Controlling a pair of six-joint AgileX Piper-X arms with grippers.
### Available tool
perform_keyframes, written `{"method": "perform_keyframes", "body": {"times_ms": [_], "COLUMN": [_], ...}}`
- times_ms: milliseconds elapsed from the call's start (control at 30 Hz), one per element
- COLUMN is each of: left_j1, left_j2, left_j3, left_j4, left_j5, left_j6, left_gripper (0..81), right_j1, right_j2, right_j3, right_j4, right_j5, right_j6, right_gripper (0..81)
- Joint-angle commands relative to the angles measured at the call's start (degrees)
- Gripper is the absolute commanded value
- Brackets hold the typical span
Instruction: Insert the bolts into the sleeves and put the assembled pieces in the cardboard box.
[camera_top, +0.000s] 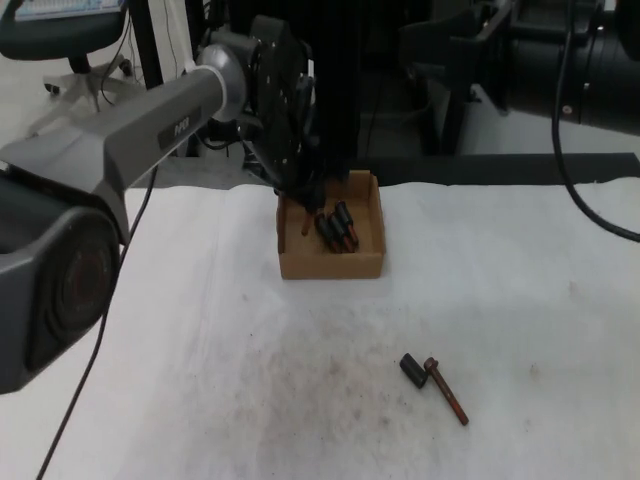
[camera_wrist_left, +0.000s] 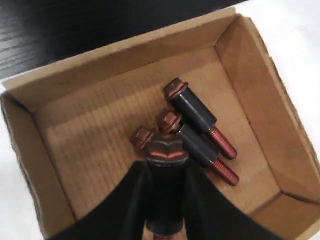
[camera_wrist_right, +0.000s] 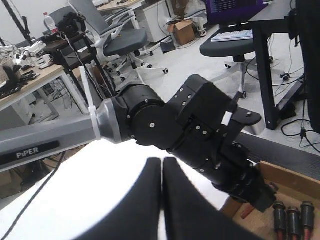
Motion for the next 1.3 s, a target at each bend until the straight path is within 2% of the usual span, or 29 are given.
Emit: {"method": "perform_keyframes", "body": {"times_ms": [0,67,133,300,333,367,433,500,533,633,667,800,900,1033,1133,1267], "left_j1": [0.1,0.1,0.1,0.0,0.0,0.0,0.0,0.0,0.0,0.0,0.0,0.0,0.0,-0.2,-0.1,-1.0], "left_j2": [-0.6,-0.6,-0.6,-0.8,-0.9,-1.1,-1.9,-3.6,-4.7,-8.6,-10.2,-16.8,-21.1,-25.9,-30.8,-39.2], "left_j3": [-1.2,-1.2,-1.2,-1.5,-1.5,-1.5,-1.5,-1.5,-1.5,-1.5,-1.5,-1.5,-1.5,0.9,8.0,25.7], "left_j4": [0.3,0.1,-0.3,-0.2,0.0,0.1,0.2,0.4,0.3,0.2,0.2,3.4,9.8,22.3,27.0,24.7], "left_j5": [-0.3,-0.3,-0.3,-0.3,-0.3,-0.3,-0.3,-0.3,-0.3,-0.3,-0.3,-0.3,-0.8,-0.9,-0.5,-0.3], "left_j6": [1.6,4.3,6.0,5.8,5.0,4.3,3.8,3.8,3.8,4.3,5.4,5.8,10.3,17.6,18.9,17.2], "left_gripper": [0.2,1.0,6.8,41.3,45.9,47.1,46.8,39.4,33.4,2.8,0.3,0.3,0.3,0.3,0.3,0.3], "right_j1": [-2.1,-2.9,-3.6,-4.3,-4.5,-4.5,-4.7,-4.8,-5.0,-5.5,-5.6,-5.6,-5.6,-5.6,-5.3,-4.5], "right_j2": [-0.3,-0.3,-0.3,-0.3,-0.3,-0.3,-0.3,-0.3,-0.3,-0.3,-0.3,-0.3,-0.2,0.7,2.5,6.3], "right_j3": [-0.3,-0.3,-0.3,-0.3,-0.3,-0.3,-0.3,-0.3,-0.3,-0.3,-0.3,-0.3,-0.3,-0.3,-0.3,-0.3], "right_j4": [-0.2,-0.2,-0.2,0.3,0.3,0.3,0.3,1.0,1.9,7.7,10.7,22.3,30.0,38.3,41.3,41.0], "right_j5": [0.0,-0.6,-2.2,-3.2,-3.4,-3.4,-3.4,-3.4,-3.4,-3.4,-3.1,1.2,6.8,9.7,9.7,11.1], "right_j6": [0.2,0.6,0.7,1.2,1.2,1.2,1.2,1.2,1.0,-1.1,-2.4,-12.9,-20.9,-25.6,-26.0,-26.0], "right_gripper": [0.8,0.8,0.8,0.8,0.8,0.8,0.8,0.8,0.8,0.8,0.8,0.8,0.8,0.9,8.7,24.5]}}
